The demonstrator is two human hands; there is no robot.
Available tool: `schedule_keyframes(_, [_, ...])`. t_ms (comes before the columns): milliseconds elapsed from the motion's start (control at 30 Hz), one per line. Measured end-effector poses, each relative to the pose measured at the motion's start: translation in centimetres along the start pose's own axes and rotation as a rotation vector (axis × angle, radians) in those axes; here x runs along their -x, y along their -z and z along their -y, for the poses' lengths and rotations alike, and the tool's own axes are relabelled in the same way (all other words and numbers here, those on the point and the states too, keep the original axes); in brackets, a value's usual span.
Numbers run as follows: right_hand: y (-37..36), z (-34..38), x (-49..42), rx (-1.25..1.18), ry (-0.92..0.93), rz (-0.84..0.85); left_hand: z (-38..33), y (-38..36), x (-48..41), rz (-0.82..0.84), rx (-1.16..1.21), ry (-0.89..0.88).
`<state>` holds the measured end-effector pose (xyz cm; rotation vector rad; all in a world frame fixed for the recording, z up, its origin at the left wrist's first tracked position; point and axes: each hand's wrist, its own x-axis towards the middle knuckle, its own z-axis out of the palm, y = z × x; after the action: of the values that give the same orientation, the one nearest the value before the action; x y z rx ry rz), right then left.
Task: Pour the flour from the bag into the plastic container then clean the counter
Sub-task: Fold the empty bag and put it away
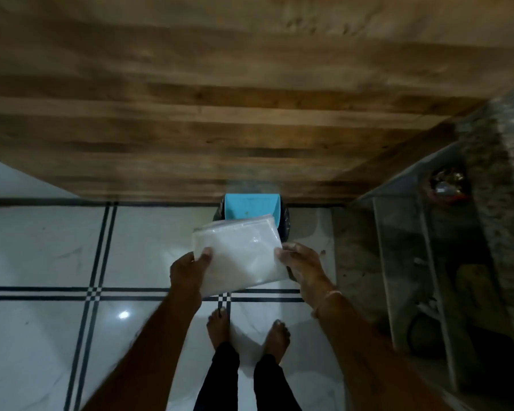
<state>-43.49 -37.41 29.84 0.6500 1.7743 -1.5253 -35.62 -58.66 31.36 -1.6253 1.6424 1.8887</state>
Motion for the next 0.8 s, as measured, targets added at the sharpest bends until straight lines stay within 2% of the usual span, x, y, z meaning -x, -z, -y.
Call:
schedule_keyframes(133, [-2.6, -5.5, -9.7, -0.033, -0.128, -0.133, 2.8, -0.8, -8.6, -0.115, 0.019, 0.008])
schedule_keyframes(300, [-6.1, -13.0, -19.9, 0.171, -0.323, -0.059, 6.9, -1.9, -18.7, -0.124, 0.042, 0.017])
schedule_keyframes(433, [-9.1, -16.7, -26.2, 0.09, -0.371, -0.002, 9.5, -3.1, -25.0, -0.119, 0.116, 0.057])
schedule_keyframes(533, [-11.1, -19.2, -30.5, -0.001, -0.341, -0.05, 10.7, -4.5, -28.2, -0.088, 0.178, 0.11])
schedule_keyframes(633, [-11.6, -21.0, -32.8, 0.045, -0.273, -0.141, 11.7, -5.1, -30.4, -0.03, 0.221, 0.136])
schedule_keyframes(800, [-8.0, -22.1, -27.5, 0.099, -0.066, -0.267, 12.7, -5.7, -30.6, 0.016, 0.3, 0.233])
